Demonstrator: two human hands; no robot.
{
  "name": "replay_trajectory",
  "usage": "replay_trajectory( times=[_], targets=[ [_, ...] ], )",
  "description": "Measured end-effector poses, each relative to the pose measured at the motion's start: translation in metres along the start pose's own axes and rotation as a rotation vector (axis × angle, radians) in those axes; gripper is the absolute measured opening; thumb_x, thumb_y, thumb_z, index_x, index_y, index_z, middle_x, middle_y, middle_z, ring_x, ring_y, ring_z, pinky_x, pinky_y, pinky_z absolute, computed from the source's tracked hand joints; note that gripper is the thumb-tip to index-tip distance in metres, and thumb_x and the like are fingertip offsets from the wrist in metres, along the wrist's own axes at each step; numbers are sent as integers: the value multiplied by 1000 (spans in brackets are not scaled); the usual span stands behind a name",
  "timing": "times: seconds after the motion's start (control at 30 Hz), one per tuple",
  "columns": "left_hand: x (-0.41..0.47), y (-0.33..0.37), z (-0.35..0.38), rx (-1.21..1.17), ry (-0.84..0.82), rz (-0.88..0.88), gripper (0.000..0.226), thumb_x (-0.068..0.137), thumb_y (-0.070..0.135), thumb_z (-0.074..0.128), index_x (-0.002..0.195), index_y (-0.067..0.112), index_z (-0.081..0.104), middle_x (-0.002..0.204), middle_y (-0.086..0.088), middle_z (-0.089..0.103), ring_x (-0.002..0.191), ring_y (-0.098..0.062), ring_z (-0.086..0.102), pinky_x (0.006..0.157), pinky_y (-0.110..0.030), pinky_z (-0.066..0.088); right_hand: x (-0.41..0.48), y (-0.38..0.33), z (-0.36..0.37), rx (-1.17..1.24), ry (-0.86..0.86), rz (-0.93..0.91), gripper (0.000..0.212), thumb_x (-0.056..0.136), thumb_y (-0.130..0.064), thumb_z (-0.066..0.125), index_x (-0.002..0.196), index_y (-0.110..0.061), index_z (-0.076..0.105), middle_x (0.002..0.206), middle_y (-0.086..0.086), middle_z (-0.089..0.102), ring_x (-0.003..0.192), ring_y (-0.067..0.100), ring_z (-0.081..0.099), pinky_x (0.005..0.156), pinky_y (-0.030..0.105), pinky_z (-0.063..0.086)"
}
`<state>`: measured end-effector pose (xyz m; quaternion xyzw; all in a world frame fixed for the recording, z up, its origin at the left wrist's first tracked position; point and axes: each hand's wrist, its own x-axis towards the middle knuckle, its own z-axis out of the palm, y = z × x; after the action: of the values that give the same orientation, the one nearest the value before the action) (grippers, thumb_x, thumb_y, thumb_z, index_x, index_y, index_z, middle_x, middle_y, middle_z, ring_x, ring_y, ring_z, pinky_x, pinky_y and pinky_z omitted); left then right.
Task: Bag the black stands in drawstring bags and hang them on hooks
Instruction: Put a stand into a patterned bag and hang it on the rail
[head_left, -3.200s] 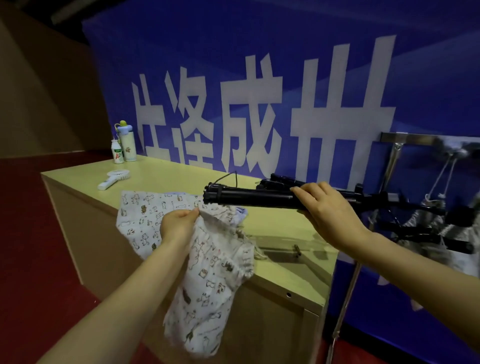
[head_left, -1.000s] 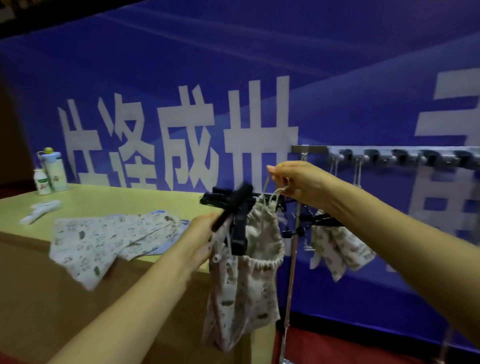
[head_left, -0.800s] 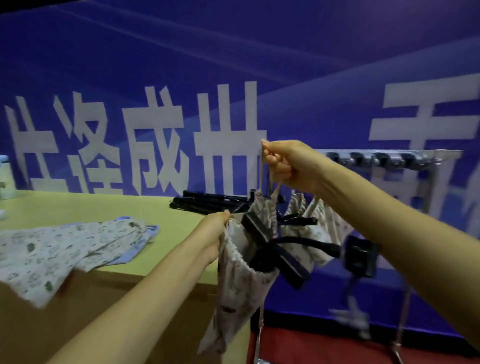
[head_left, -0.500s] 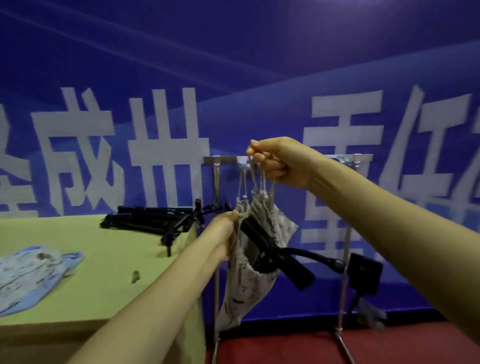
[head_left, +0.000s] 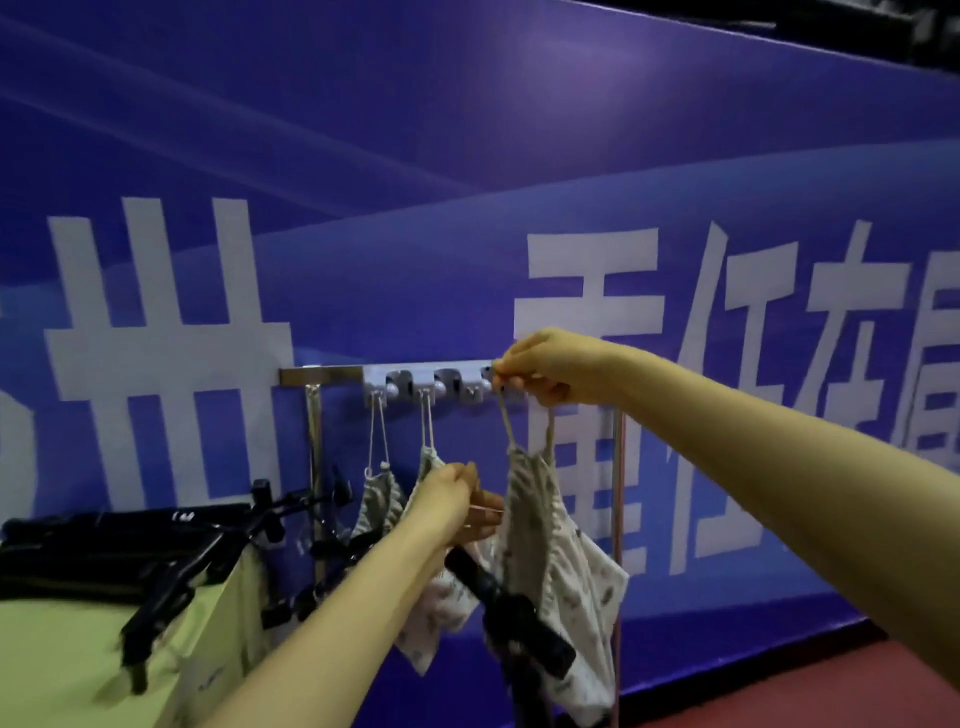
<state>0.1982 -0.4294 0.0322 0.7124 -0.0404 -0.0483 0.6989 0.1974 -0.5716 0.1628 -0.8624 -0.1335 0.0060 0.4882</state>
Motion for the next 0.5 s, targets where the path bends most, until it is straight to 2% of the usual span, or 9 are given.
replay_trajectory(
  times=[0.1, 0.17, 0.23, 0.3, 0.33, 0.4, 0.5],
  targets=[
    [38, -5, 5, -3, -70, 40, 32, 100, 37, 35, 83, 12, 46, 64, -3, 53, 54, -15, 52, 50, -22, 44, 39, 17, 2, -87, 7, 29, 25, 94, -14, 52, 73, -9, 64, 56, -1, 49, 39, 4, 31, 39, 17, 24],
    [57, -10, 5, 34, -113, 52, 33, 96, 43, 42, 85, 14, 53, 61, 2, 54, 52, -12, 52, 54, -22, 41, 61, 28, 4, -103, 22, 33, 24, 94, -14, 53, 74, -8, 65, 56, -1, 49, 39, 5, 31, 39, 18, 23],
    [76, -21, 2, 127, -144, 109, 31, 95, 43, 45, 94, 15, 60, 77, 0, 64, 71, -15, 61, 67, -26, 45, 87, 38, 6, -104, 46, 37, 23, 94, -16, 54, 76, -7, 66, 57, 0, 49, 40, 6, 31, 39, 18, 23],
    [92, -26, -2, 178, -107, 165, 24, 97, 36, 45, 97, 17, 61, 91, -2, 65, 87, -18, 60, 77, -28, 45, 109, 46, 7, -117, 84, 36, 25, 94, -17, 55, 73, -8, 66, 54, -1, 50, 42, 7, 33, 40, 19, 24],
    [101, -27, -4, 184, -89, 192, 22, 97, 32, 45, 97, 17, 61, 91, -1, 65, 86, -16, 60, 76, -25, 45, 119, 49, 6, -129, 114, 33, 26, 94, -17, 55, 71, -9, 66, 52, -1, 49, 41, 7, 33, 40, 19, 24],
    [119, -28, -5, 197, -36, 233, 18, 97, 25, 46, 95, 15, 60, 84, 0, 63, 75, -11, 57, 64, -13, 44, 140, 54, 6, -140, 192, 17, 27, 93, -16, 56, 69, -8, 65, 47, -2, 49, 37, 7, 33, 38, 18, 24],
    [146, -26, -8, 196, 67, 242, 17, 97, 18, 48, 82, 14, 56, 70, 2, 56, 62, -8, 51, 44, -5, 37, 167, 62, 6, -146, 279, -11, 22, 92, -20, 59, 80, -5, 68, 56, 3, 52, 42, 10, 38, 35, 15, 31]
  ],
)
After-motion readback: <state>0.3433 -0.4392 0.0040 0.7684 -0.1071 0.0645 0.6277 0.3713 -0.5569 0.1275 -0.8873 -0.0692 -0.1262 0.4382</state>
